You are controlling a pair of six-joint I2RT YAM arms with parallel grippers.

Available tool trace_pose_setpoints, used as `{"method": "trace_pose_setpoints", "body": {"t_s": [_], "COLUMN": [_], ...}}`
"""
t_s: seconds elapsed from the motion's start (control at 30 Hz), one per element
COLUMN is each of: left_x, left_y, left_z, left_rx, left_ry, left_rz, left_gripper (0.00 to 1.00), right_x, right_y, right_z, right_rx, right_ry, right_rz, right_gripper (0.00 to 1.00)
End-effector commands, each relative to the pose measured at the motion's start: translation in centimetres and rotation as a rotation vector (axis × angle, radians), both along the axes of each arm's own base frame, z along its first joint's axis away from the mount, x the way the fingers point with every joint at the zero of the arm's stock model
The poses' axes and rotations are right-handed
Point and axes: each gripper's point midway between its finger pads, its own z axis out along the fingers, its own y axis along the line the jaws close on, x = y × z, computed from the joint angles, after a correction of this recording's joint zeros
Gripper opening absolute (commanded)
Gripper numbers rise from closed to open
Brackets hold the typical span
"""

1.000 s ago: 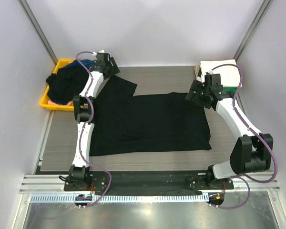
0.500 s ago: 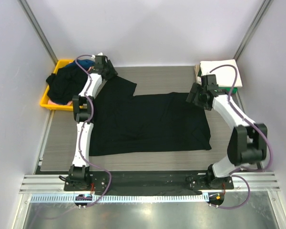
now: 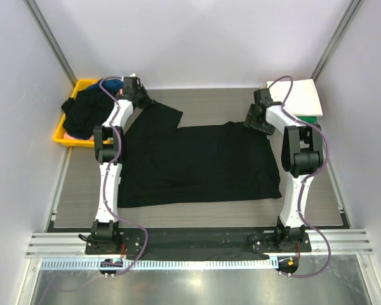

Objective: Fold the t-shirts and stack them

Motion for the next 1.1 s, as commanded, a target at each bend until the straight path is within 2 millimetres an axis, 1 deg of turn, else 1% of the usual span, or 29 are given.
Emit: {"method": "trace_pose_setpoints", "body": {"t_s": [0.0,0.13,0.23,0.27,0.3,0.33,0.37,0.4,0.43,0.5,0.53,0.63,0.67,0.77,0.83,0.87,0.9,0.93,0.97,1.0,1.03,1.07], "left_x": [-2.7,-2.7,-2.7,-2.7,-2.7,-2.7,-2.7,-2.7,-2.6,-2.6,-2.7,-2.7,-2.7,-2.7,-2.9,-3.3,-3.3,-3.3,-4.0,-3.8,-3.9,-4.2], "left_y": [-0.1,-0.1,-0.2,-0.2,-0.2,-0.2,-0.2,-0.1,-0.1,-0.2,-0.1,0.0,0.1,0.0,0.0,0.1,0.2,0.3,0.4,0.3,0.4,0.5], "left_z": [-3.6,-3.8,-3.8,-3.8,-3.8,-3.8,-3.7,-3.8,-3.7,-3.7,-3.7,-3.9,-3.8,-3.6,-3.4,-3.8,-2.3,-1.6,-1.6,0.9,2.1,3.0], "left_rx": [-0.009,-0.012,-0.014,-0.013,-0.014,-0.014,-0.014,-0.014,-0.013,-0.014,-0.012,-0.011,-0.011,-0.013,-0.005,-0.002,0.000,-0.003,-0.004,-0.009,-0.011,-0.010], "left_ry": [0.136,0.146,0.146,0.147,0.147,0.146,0.144,0.147,0.144,0.145,0.146,0.150,0.149,0.145,0.142,0.149,0.131,0.121,0.135,0.096,0.081,0.078], "left_rz": [-0.022,-0.021,-0.023,-0.024,-0.025,-0.023,-0.025,-0.024,-0.023,-0.023,-0.021,-0.014,-0.012,-0.016,-0.016,-0.015,-0.014,-0.006,0.000,0.002,0.002,0.003], "left_gripper": [0.00,0.00,0.00,0.00,0.00,0.00,0.00,0.00,0.00,0.00,0.00,0.00,0.00,0.00,0.00,0.00,0.00,0.00,0.00,0.00,0.00,0.00], "right_x": [3.1,4.1,4.8,5.1,5.2,5.4,6.0,6.1,6.2,6.4,6.1,5.9,5.4,4.6,4.2,4.2,4.2,4.2,4.3,4.4,4.5,4.4], "right_y": [-0.8,-1.3,-1.5,-1.4,-1.4,-1.4,-1.5,-1.5,-1.4,-1.0,-0.8,-0.2,-0.1,0.2,0.7,0.9,1.1,1.2,1.2,1.3,1.3,1.4], "right_z": [2.5,3.1,2.8,2.5,1.6,1.1,1.3,0.8,0.0,-0.4,-1.1,-1.5,-2.0,-1.9,-2.0,-1.4,-1.3,-0.9,-0.5,0.5,1.0,1.5], "right_rx": [-0.032,-0.058,-0.071,-0.073,-0.073,-0.074,-0.082,-0.083,-0.081,-0.061,-0.049,-0.015,-0.009,0.010,0.031,0.037,0.039,0.038,0.038,0.041,0.041,0.045], "right_ry": [-0.094,-0.123,-0.129,-0.132,-0.121,-0.120,-0.135,-0.130,-0.117,-0.115,-0.103,-0.104,-0.094,-0.092,-0.089,-0.101,-0.101,-0.107,-0.114,-0.131,-0.137,-0.142], "right_rz": [-0.021,-0.033,-0.034,-0.032,-0.031,-0.028,-0.031,-0.030,-0.021,-0.019,-0.014,-0.013,-0.010,-0.016,-0.007,-0.003,0.004,0.014,0.018,0.022,0.026,0.032], "right_gripper": [0.83,0.83,0.81,0.81,0.80,0.80,0.79,0.78,0.77,0.72,0.70,0.56,0.46,0.28,0.22,0.18,0.17,0.13,0.12,0.11,0.10,0.05]}}
